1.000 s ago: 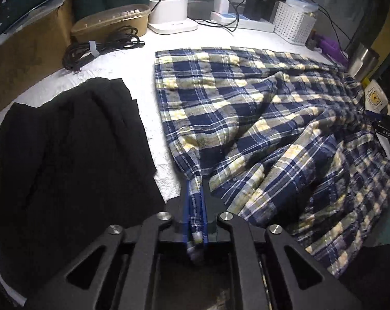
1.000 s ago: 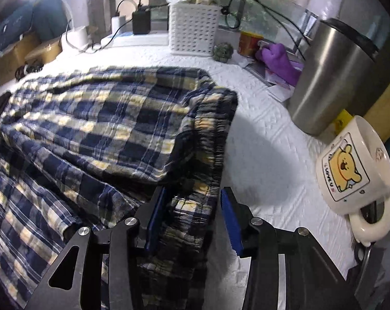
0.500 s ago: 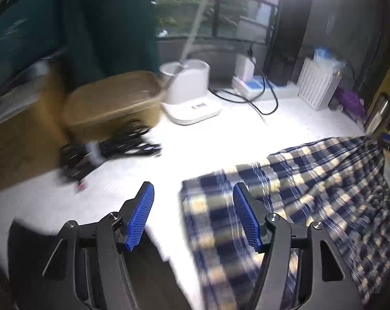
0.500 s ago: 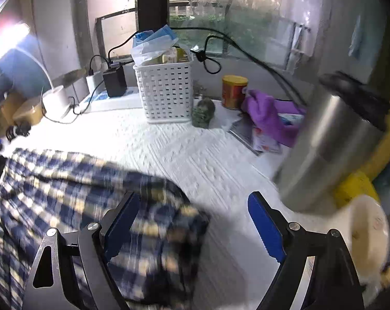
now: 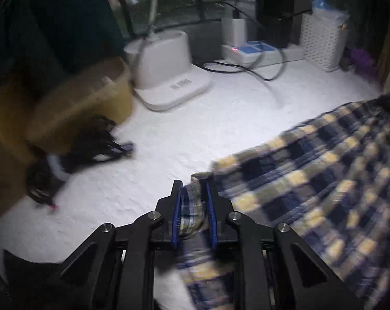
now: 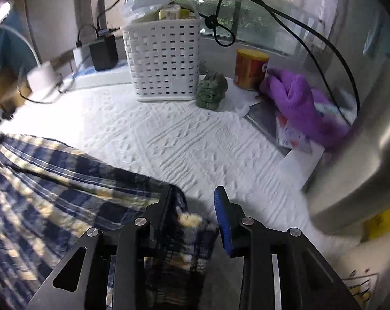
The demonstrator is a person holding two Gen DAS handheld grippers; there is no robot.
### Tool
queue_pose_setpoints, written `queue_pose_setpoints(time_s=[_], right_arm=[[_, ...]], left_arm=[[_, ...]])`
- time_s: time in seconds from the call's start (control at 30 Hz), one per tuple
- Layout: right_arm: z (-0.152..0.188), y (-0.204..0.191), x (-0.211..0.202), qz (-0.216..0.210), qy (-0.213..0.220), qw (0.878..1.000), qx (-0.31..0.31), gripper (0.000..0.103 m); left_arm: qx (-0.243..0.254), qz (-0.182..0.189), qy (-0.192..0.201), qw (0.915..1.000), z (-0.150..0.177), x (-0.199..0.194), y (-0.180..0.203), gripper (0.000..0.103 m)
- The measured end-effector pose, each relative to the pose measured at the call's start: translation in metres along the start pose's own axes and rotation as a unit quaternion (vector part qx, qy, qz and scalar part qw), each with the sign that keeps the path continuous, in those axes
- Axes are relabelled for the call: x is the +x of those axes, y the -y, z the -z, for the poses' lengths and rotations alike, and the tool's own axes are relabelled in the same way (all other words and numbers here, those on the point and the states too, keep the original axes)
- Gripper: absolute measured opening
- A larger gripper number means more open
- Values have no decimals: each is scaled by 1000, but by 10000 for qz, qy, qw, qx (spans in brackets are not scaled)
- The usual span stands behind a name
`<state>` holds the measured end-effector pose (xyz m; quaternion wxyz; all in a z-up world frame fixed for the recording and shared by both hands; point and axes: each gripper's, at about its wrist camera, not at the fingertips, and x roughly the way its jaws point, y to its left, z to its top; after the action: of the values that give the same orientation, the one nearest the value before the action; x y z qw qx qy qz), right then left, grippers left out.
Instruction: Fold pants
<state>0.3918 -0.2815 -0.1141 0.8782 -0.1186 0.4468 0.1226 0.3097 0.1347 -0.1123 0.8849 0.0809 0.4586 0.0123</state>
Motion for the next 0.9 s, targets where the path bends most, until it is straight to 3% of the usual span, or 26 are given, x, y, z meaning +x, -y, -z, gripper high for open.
queue_pose_setpoints(time_s=[0.03, 0.13, 0.27, 0.4, 0.47, 0.53, 0.8, 0.9], right_arm=[[-1, 0, 0, 49, -10, 10000, -18, 34], [2, 0, -4, 226, -17, 9997, -71, 36], [11, 9, -32, 444, 114, 9989, 15, 75], [23, 9, -77, 468, 436, 9979, 117, 76], [33, 5, -100, 468, 583, 9971, 132, 76], [42, -2, -115, 472, 663, 9966, 122, 76], [100, -40, -162, 497, 699, 9963, -28, 78], [130, -48, -176, 577, 662, 9961, 4, 88]], left_arm=[[5, -328, 10, 9995, -1, 2, -3, 15], [-218, -731, -95, 9970, -1, 3, -15, 13], [-645, -467, 192, 9966, 1, -26, -31, 14], [-776, -307, 504, 9952, 11, -70, -33, 16], [-822, -171, 639, 9944, 21, -90, -30, 40], [-822, -88, 766, 9936, 32, -113, -19, 50], [-678, 329, 850, 9935, 84, -161, 19, 51], [-679, 475, 855, 9929, 99, -169, 30, 51]])
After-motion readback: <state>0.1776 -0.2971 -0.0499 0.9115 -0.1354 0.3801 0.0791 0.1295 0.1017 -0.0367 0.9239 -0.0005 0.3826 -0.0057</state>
